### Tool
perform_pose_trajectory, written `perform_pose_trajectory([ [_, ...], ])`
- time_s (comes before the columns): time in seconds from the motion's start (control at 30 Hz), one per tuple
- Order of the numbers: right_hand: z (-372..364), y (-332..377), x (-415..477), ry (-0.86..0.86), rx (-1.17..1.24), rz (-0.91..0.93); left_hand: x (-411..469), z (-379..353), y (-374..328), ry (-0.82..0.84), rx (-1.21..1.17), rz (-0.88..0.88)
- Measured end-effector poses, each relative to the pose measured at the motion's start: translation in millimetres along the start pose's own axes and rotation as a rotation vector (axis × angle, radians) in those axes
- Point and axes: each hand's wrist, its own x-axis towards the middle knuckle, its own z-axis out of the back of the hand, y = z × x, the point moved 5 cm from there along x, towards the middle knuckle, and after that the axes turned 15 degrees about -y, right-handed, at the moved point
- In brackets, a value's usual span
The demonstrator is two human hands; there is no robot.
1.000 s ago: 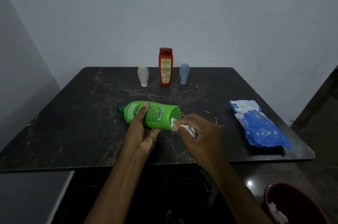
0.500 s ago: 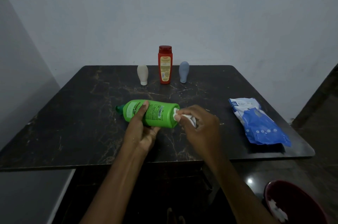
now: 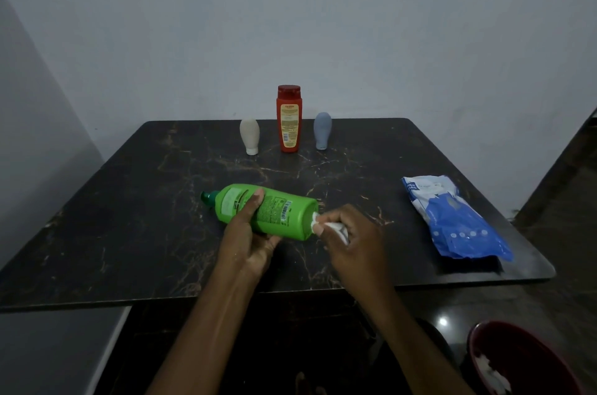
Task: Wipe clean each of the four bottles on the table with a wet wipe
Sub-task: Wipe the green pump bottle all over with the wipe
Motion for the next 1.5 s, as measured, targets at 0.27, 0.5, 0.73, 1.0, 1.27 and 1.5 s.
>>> perform_pose_trajectory([
  [0.27,-21.9,-3.7,-5.1,-0.028,0.348,-0.427,-18.3,-18.9,-2.7,-0.019,0.112,-0.330],
  [0.5,-19.8,-21.1,7.8,0.001,0.749,-1.001,-50.4,-57.4,-35.1,0.254,0.364,-0.728],
  [0.73,-7.9,-42.2,31.5,0.234,0.863,-1.303,-60.8,-109.9,-78.8,0.807,0.881,-0.840],
  [1.0,-8.1,-72.9,67.4,0.197,0.688,-1.279,-61.8,-182.4,-81.5,0.871,1.222,-1.038],
  [1.27,4.8,-136.1,136.3,-0.311,0.220,-0.791,-5.5,-274.9,-74.9,0.624,1.279,-1.208],
  [1.5,-11.5,-163.3,173.2,-0.381,-0.100,-0.499,50.2,-348.3,-51.3,0.555,1.407,-1.314],
])
